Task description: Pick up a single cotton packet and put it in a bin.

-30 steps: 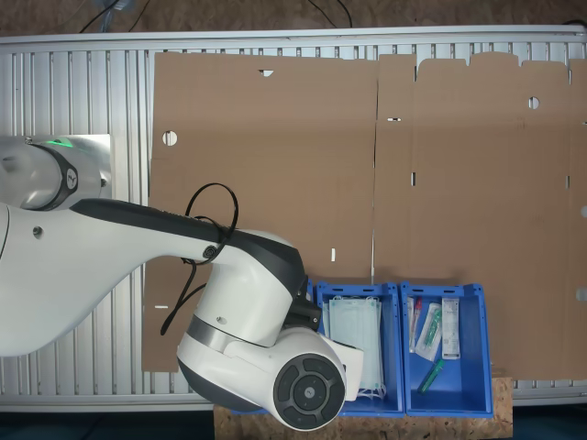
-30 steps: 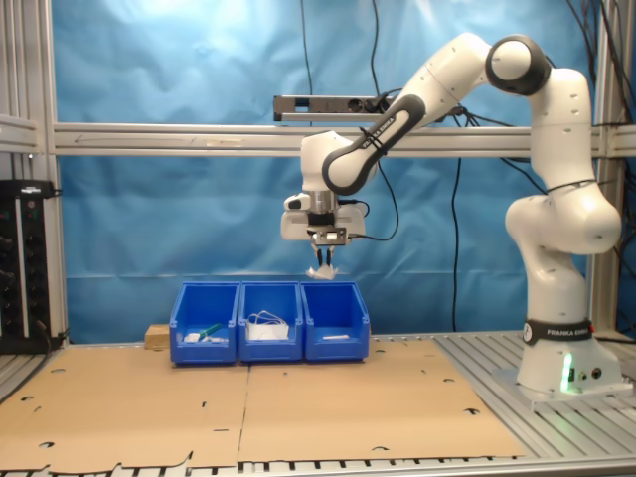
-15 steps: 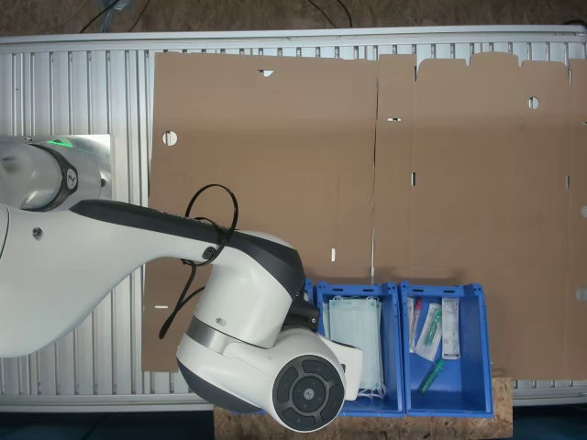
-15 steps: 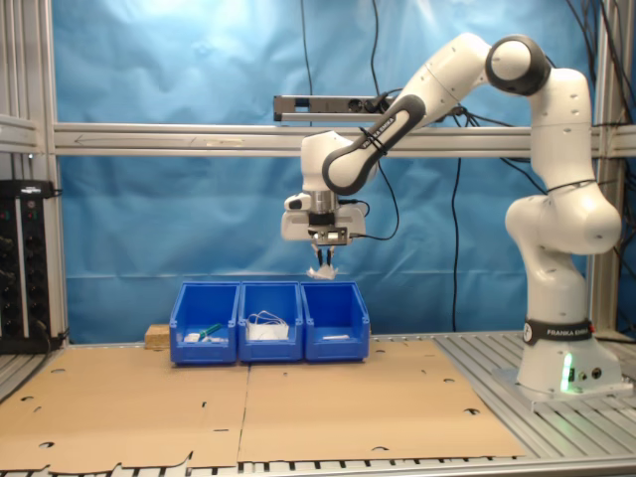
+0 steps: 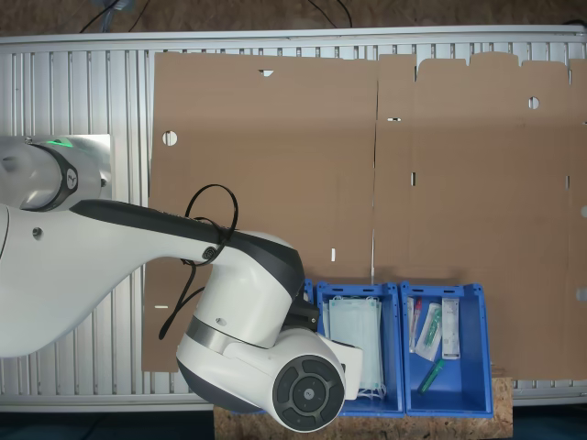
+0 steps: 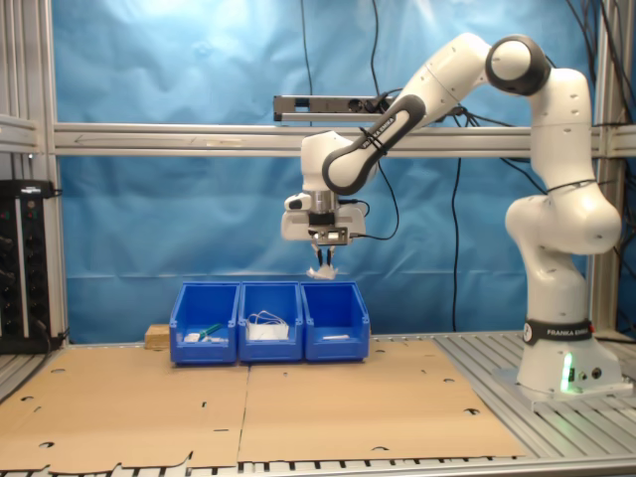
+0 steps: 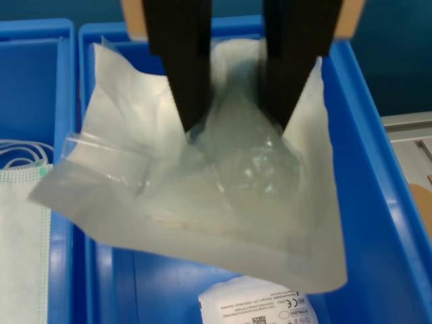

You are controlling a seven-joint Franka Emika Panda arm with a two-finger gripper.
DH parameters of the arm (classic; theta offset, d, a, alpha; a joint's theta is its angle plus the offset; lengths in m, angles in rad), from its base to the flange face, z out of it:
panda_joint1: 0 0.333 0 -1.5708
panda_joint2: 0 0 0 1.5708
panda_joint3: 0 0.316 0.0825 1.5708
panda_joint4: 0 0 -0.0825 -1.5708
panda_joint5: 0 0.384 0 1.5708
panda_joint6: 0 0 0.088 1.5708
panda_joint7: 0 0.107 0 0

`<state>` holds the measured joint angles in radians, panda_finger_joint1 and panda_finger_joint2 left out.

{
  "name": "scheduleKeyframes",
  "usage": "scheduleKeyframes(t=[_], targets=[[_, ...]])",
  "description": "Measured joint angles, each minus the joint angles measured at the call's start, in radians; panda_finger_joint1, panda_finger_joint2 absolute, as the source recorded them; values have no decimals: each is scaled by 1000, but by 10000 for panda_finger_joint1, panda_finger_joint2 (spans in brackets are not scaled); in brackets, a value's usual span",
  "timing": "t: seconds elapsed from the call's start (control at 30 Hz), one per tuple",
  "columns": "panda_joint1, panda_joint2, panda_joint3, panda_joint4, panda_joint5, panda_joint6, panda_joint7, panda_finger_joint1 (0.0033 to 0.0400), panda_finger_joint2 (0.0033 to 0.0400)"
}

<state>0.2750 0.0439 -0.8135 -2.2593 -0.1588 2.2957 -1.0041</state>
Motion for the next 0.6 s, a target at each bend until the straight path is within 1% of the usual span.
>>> scheduleKeyframes(t=[0.43,0.47,0.6], targets=[[0,0,0,0,0,0,-11,52,52],[0,0,0,0,0,0,-11,212,212],[0,0,0,0,0,0,-12,212,212]])
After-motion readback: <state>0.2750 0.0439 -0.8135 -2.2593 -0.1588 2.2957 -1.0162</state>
